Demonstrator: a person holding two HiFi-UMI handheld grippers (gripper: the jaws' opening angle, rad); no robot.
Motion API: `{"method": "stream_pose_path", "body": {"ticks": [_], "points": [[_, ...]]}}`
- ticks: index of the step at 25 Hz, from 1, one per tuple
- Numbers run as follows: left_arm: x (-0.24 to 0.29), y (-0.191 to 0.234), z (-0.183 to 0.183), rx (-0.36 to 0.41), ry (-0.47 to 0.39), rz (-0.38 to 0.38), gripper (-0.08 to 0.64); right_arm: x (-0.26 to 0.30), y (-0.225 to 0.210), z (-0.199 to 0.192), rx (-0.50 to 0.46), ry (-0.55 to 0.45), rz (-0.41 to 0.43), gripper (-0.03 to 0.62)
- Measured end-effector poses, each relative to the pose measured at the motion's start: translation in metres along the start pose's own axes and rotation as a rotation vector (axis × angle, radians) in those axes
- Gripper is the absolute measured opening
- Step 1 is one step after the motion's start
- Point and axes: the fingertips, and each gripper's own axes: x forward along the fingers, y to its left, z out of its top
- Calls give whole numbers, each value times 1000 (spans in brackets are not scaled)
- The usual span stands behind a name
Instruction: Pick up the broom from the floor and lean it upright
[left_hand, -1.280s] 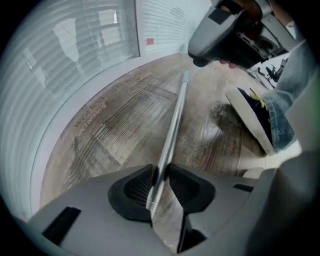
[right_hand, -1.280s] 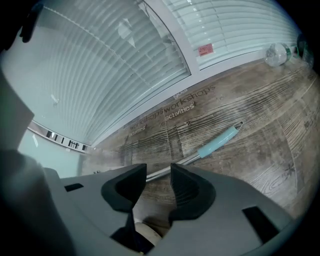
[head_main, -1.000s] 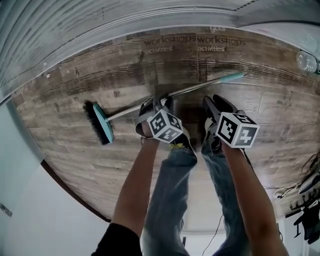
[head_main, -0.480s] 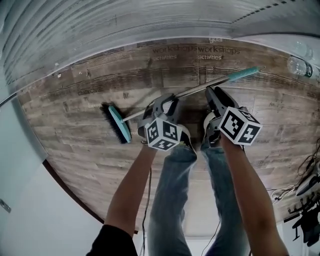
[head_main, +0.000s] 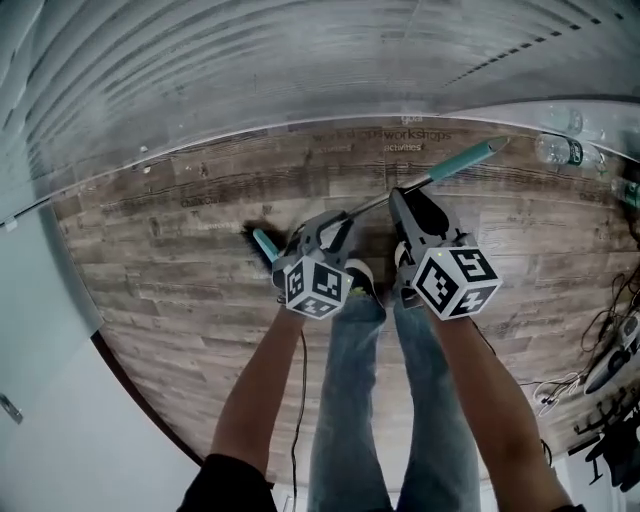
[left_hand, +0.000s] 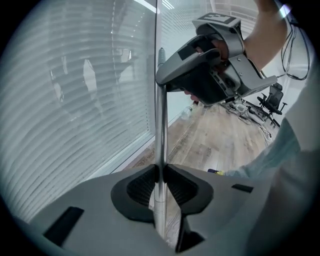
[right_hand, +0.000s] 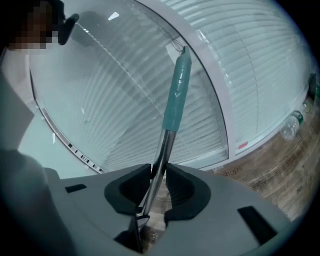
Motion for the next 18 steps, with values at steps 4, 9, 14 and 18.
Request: {"method": "stream_pose_path", "body": {"ticks": [4, 9, 14, 18], "points": [[-40, 9, 45, -49, -32, 21, 87, -28, 48, 50, -109, -25, 48, 98], [-59, 20, 110, -102, -95, 55, 87, -52, 80, 115, -244, -37, 54, 95], [-55, 9, 162, -104, -130, 36, 87, -80, 71, 155, -295, -64, 23, 94], [-54, 5, 195, -86, -156, 18, 89, -101, 71, 179, -382, -94, 17, 94]]}}
